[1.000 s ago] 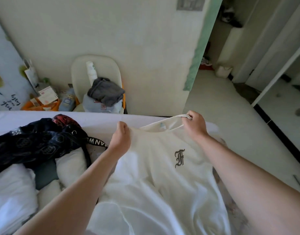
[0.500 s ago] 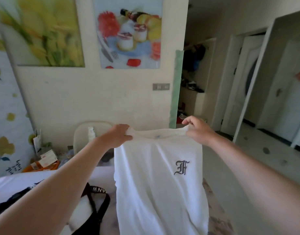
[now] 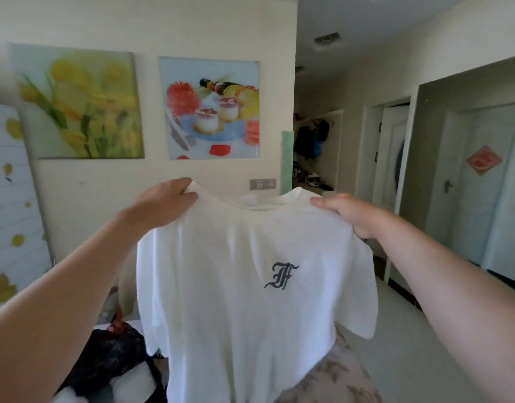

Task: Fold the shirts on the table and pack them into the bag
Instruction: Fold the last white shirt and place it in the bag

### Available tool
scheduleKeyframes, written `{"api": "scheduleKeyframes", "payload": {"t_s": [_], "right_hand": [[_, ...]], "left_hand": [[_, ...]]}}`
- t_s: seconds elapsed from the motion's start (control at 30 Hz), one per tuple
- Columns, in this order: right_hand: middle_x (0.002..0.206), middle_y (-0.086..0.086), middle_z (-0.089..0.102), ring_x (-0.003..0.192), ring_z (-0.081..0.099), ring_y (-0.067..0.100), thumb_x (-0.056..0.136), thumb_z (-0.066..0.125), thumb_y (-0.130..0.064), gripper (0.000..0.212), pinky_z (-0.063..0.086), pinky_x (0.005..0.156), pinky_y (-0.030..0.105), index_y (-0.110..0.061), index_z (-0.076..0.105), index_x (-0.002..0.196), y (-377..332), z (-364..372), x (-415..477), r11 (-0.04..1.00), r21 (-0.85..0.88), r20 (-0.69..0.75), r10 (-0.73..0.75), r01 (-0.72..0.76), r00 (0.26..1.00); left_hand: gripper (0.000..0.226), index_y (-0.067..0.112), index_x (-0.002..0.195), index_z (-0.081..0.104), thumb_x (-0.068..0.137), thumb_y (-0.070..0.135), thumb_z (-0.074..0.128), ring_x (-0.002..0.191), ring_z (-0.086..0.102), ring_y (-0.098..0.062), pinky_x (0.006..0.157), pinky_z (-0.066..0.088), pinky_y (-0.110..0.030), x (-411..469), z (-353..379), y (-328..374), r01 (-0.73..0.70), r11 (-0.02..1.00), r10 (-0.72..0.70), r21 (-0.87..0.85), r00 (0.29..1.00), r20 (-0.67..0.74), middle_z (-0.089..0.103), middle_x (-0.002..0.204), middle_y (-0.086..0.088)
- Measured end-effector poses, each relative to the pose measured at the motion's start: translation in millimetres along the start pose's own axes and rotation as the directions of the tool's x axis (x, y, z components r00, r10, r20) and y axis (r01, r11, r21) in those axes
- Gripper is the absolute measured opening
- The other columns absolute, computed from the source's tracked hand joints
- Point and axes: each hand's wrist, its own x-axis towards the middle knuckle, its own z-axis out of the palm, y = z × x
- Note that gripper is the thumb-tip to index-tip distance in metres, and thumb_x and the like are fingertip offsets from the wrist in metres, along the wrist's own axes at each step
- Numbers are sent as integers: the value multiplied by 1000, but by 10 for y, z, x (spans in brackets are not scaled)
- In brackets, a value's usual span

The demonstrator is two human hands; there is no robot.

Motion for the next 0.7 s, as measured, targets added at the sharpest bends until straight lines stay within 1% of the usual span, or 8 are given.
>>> {"api": "scheduleKeyframes", "payload": {"t_s": [0.07, 0.17, 0.23, 0.3, 0.4, 0.5, 0.6, 0.7], "right_hand": [[105, 18, 73, 91, 71, 29, 90, 64, -32, 33, 57, 82, 36, -5, 72, 108, -45, -119, -34, 989, 83, 140, 113, -125, 984], [101, 19, 72, 88, 69, 30, 87, 63, -26, 31, 53, 82, 36, -3, 73, 105, 29, -192, 55, 981, 41, 165, 182, -191, 969], [88, 17, 71, 77, 68, 26, 91, 58, -15, 19, 52, 72, 31, -7, 75, 85, 159, -162, 179, 984, -73, 65, 164, -160, 984], [75, 7, 66, 68, 63, 20, 87, 61, -11, 27, 46, 64, 26, -19, 71, 63, 364, -107, 369, 956, -284, -98, 51, -77, 994], [74, -4, 69, 71, 63, 13, 88, 68, -23, 19, 44, 60, 25, -25, 72, 70, 849, 15, 737, 849, -524, -176, -25, -72, 984], [79, 8, 72, 77, 67, 23, 92, 65, -29, 25, 48, 64, 34, -10, 73, 78, 1524, 171, 1139, 773, -629, -165, -39, -75, 985], [71, 10, 66, 73, 64, 28, 92, 65, -31, 32, 42, 60, 33, -8, 66, 69, 2170, 323, 1461, 755, -642, -164, 30, -130, 986], [64, 5, 59, 73, 63, 28, 88, 65, -40, 41, 45, 64, 33, -15, 56, 57, 2719, 477, 1707, 669, -721, -223, 23, -181, 975]], "left_hand": [[20, 19, 101, 67, 93, 20, 49, 95, 58, -27, 76, 41, -32, -27, -161, 55, -10, 1000, 9, 23, 1000, 11, 66, 101, -2], [28, 19, 112, 69, 94, 19, 48, 109, 57, -29, 83, 39, -30, -2, -121, 107, -43, 990, 37, 138, 998, 45, 65, 118, -7], [26, 19, 109, 69, 94, 20, 47, 107, 56, -27, 81, 38, -29, 58, 93, 27, -31, 986, 12, 162, 993, 116, 65, 119, -7], [20, 19, 92, 67, 92, 20, 46, 94, 55, -24, 73, 39, -29, 122, 408, -119, 9, 990, -35, 141, 983, 180, 66, 107, -6], [18, 17, 74, 55, 89, 13, 45, 83, 54, -25, 60, 34, -29, 173, 976, -315, 86, 990, -112, 108, 959, 260, 59, 84, -4], [17, 18, 83, 59, 90, 16, 43, 95, 57, -27, 72, 38, -29, 187, 1631, -634, 125, 980, -176, 157, 910, 376, 59, 92, -4], [40, 27, 87, 59, 77, 46, 26, 107, 60, -29, 94, 46, -39, 251, 2375, -1212, 149, 952, -256, 268, 867, 427, 68, 110, -6], [37, 19, 124, 62, 94, 31, 43, 122, 51, -31, 101, 43, -37, 124, 2851, -1407, 107, 936, -252, 334, 867, 429, 58, 132, -11]]}}
